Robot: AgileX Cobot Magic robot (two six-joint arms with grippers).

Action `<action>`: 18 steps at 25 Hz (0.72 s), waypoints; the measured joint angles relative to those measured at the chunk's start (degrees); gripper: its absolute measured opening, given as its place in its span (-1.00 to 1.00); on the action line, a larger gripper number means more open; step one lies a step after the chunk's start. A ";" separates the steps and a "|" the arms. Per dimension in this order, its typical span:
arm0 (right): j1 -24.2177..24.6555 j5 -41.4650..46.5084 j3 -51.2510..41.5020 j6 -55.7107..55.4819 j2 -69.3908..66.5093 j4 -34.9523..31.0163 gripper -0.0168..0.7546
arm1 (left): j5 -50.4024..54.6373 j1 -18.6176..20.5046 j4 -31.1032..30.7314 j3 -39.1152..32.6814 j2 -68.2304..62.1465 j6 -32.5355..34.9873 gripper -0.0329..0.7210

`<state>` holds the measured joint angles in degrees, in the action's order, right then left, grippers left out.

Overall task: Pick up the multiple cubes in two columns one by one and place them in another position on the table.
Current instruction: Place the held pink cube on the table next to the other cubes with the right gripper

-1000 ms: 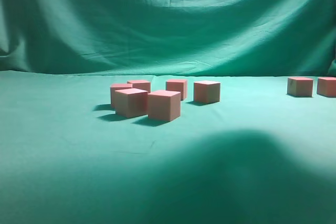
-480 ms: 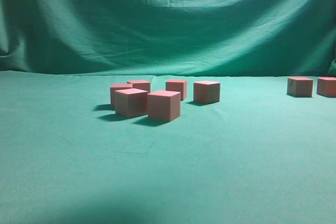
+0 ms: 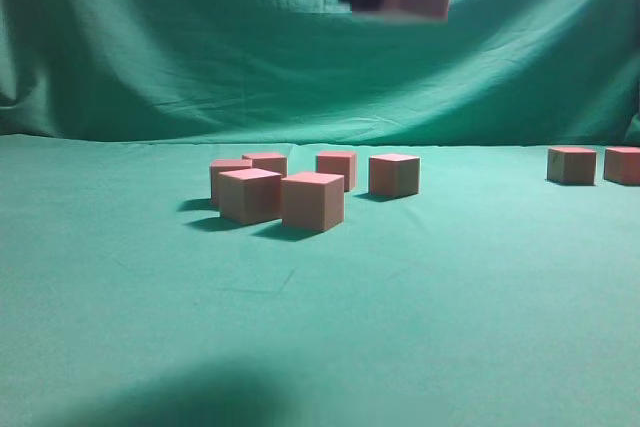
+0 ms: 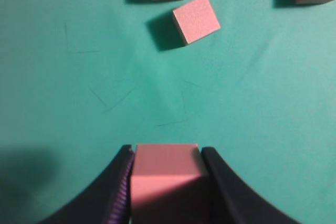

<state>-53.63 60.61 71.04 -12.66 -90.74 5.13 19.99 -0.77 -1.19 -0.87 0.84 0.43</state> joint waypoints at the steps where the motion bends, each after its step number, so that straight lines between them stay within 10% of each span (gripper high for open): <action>1: 0.00 -0.86 -0.73 -0.11 -0.60 0.10 -0.25 | 0.00 0.00 0.00 0.00 0.00 0.00 -0.91; 18: 0.00 -10.91 -1.75 -22.55 -12.77 10.96 -0.25 | 0.00 0.00 0.00 0.00 0.00 0.00 -0.91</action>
<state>-53.63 49.71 69.29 -35.21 -103.51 16.09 19.99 -0.77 -1.19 -0.87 0.84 0.43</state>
